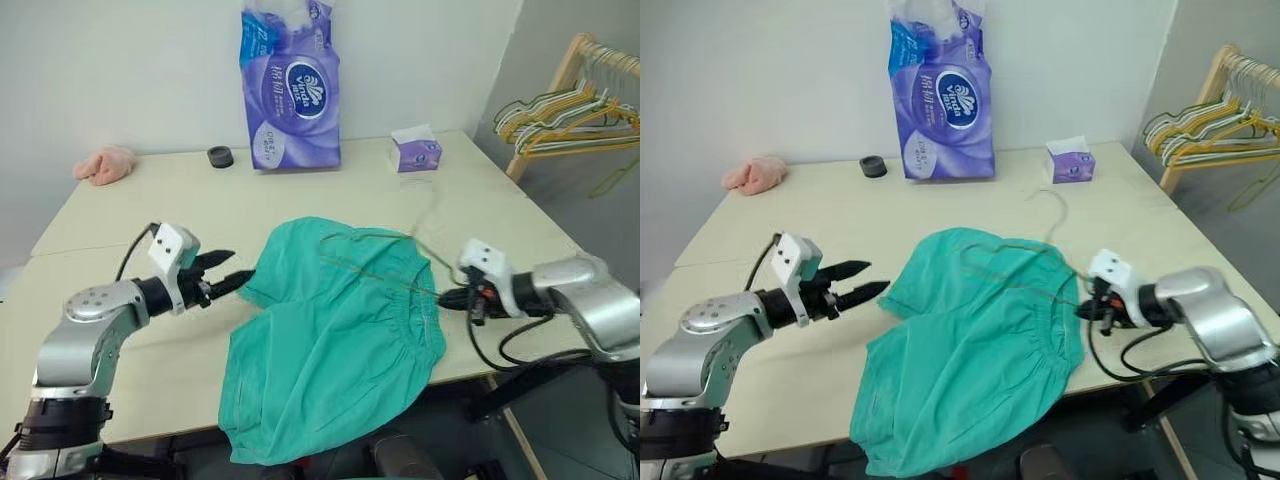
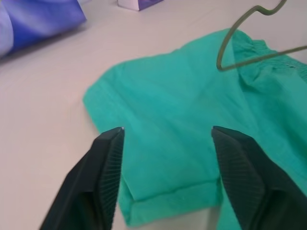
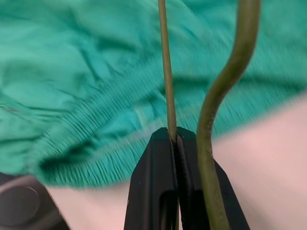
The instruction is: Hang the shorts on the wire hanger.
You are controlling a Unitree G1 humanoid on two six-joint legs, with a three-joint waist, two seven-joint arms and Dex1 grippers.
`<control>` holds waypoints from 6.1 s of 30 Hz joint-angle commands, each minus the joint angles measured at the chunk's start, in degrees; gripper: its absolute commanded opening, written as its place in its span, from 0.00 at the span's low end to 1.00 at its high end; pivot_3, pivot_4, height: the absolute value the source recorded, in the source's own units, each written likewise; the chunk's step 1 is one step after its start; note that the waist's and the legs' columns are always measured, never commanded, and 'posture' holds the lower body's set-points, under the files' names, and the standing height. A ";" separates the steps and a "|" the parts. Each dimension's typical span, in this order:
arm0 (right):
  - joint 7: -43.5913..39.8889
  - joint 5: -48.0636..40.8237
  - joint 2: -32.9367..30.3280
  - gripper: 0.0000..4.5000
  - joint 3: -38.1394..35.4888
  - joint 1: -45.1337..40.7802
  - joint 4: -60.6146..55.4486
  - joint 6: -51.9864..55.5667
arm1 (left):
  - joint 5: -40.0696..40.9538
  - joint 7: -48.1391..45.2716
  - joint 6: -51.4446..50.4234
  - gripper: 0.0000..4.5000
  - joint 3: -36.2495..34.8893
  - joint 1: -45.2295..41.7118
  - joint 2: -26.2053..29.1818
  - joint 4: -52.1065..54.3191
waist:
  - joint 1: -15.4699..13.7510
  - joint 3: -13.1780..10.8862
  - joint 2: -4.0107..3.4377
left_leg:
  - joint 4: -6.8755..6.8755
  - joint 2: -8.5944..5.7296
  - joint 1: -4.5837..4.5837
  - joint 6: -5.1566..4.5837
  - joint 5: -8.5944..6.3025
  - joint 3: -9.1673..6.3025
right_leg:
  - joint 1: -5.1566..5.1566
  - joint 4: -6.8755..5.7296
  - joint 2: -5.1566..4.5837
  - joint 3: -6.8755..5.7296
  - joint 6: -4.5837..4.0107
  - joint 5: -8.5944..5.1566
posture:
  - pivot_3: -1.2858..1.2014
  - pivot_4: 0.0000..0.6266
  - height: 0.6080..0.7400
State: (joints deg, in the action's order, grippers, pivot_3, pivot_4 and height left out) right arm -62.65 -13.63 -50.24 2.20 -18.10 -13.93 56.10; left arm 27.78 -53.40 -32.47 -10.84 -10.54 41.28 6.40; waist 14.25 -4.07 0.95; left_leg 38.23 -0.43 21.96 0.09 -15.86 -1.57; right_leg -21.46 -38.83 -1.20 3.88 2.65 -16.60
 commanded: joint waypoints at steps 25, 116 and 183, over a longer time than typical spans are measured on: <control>11.24 -21.68 0.73 0.00 -23.35 20.82 -10.05 21.44 | -1.26 -13.86 6.51 1.00 7.83 -3.86 4.71 2.03 | 5.04 -0.32 0.05 | -0.18 0.10 -0.16 -0.01 -0.02 0.22 | 0.05 0.02 0.54 0.24 0.35 -0.40 | 0.36 0.11 1.00; 26.06 -15.28 14.30 0.00 8.21 -11.93 -2.98 1.83 | -2.94 0.63 10.35 1.00 2.17 -13.58 -0.23 -3.58 | 3.37 -0.32 0.04 | -0.13 0.03 -0.05 -0.01 -0.01 0.16 | -0.08 -0.09 0.15 0.18 0.37 -0.35 | 0.38 0.05 1.00; 1.51 9.08 6.39 0.55 17.69 -12.78 -6.54 -33.78 | -19.35 -24.45 29.59 0.00 19.31 -19.91 2.53 -13.15 | 4.89 -0.15 0.08 | 0.02 0.00 -0.06 0.00 0.00 -0.13 | 0.00 -0.24 0.00 -0.10 0.08 -0.17 | 0.38 0.04 1.00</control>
State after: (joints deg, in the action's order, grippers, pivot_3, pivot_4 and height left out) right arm -60.02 -3.51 -43.25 21.59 -30.67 -20.00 24.01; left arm 7.64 -78.78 -3.29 8.71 -29.54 44.24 -9.06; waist 19.14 -4.22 1.02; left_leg 38.27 -0.43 21.90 0.09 -15.86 -1.71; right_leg -21.45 -39.07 -1.20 3.79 2.73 -16.78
